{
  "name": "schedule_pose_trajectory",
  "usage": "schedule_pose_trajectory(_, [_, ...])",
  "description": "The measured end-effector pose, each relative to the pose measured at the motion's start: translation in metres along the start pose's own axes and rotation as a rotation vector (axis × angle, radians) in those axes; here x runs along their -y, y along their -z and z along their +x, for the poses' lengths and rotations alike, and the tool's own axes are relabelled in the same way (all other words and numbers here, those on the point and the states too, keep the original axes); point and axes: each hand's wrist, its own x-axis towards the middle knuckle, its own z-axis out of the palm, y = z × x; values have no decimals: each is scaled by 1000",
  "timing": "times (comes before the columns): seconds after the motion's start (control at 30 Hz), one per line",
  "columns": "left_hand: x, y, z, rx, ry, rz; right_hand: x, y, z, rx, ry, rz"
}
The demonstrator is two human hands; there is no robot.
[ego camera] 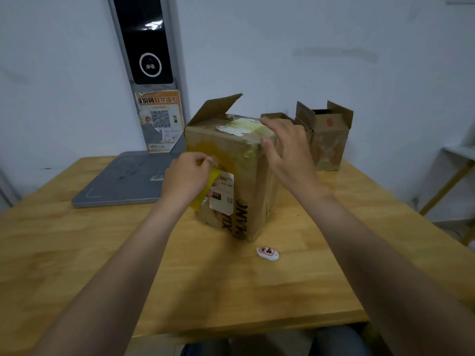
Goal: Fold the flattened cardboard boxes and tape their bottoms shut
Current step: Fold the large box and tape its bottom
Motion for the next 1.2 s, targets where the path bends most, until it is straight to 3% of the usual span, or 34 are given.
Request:
schedule_pose_trajectory(0.1, [-1,5,7,-28,24,-72,6,-18,15,88,-17,-72])
schedule_pose_trajectory(0.3, [10,5,18,-18,63,-124,3,-46,12,-68,-40,-95])
schedule_pose_trajectory(0.5, [20,-1,21,-1,91,-145,0,-58,2,-42,0,-246])
schedule_pose_trajectory(0.7, [7,0,14,30,308,-652,3,-44,-2,74,28,-271])
schedule_pose_trajectory(0.8, [-6,4,14,41,360,-745,2,-24,13,90,35,-188])
schedule_pose_trajectory(0.93, [-17,4,21,-33,351,-681,-9,-5,59,51,-178,-182])
schedule_pose_trajectory(1.07, [-24,5,31,-83,311,-509,-17,3,88,388,-437,-143])
schedule_pose_trajectory(1.2, [-20,10,37,-142,248,-358,-17,13,93,386,-424,-78])
